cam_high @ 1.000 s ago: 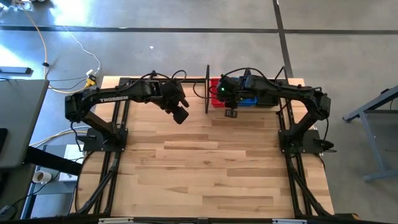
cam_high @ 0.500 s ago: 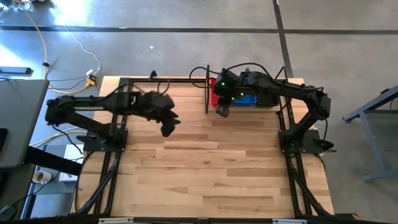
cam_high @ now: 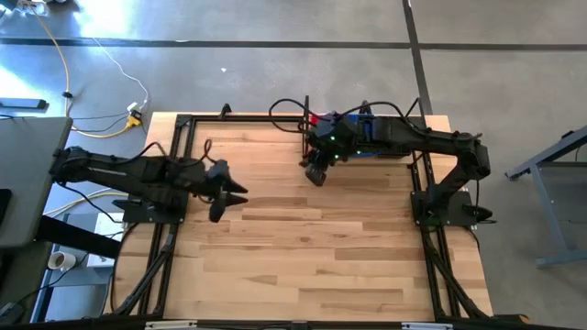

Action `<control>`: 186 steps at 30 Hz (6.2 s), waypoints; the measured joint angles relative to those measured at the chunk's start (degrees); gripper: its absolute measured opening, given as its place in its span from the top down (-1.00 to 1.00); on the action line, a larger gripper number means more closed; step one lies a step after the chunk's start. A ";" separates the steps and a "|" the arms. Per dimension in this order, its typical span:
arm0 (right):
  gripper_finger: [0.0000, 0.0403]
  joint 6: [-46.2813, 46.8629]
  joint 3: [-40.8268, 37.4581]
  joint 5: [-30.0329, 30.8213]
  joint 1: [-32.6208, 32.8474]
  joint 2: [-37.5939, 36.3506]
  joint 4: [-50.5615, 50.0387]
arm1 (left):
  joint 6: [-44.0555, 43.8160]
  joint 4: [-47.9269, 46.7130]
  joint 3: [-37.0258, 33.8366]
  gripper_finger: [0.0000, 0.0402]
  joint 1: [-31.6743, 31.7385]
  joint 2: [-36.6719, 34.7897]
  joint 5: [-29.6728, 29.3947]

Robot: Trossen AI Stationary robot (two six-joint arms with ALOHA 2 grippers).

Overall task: Stack baskets on shelf by color
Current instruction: Return to Home Position

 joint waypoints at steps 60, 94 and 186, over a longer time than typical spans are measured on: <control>0.55 4.78 -31.02 40.91 26.24 -60.83 -14.89 | 5.46 15.97 -35.81 0.28 -10.20 -45.34 -10.08; 0.55 1.66 -92.88 30.80 26.24 -89.50 44.33 | 5.43 15.95 -35.79 0.28 -10.20 -45.34 -10.17; 0.55 -2.75 -93.73 32.61 26.24 -92.67 41.19 | 5.45 15.97 -35.76 0.28 -10.21 -45.32 -10.15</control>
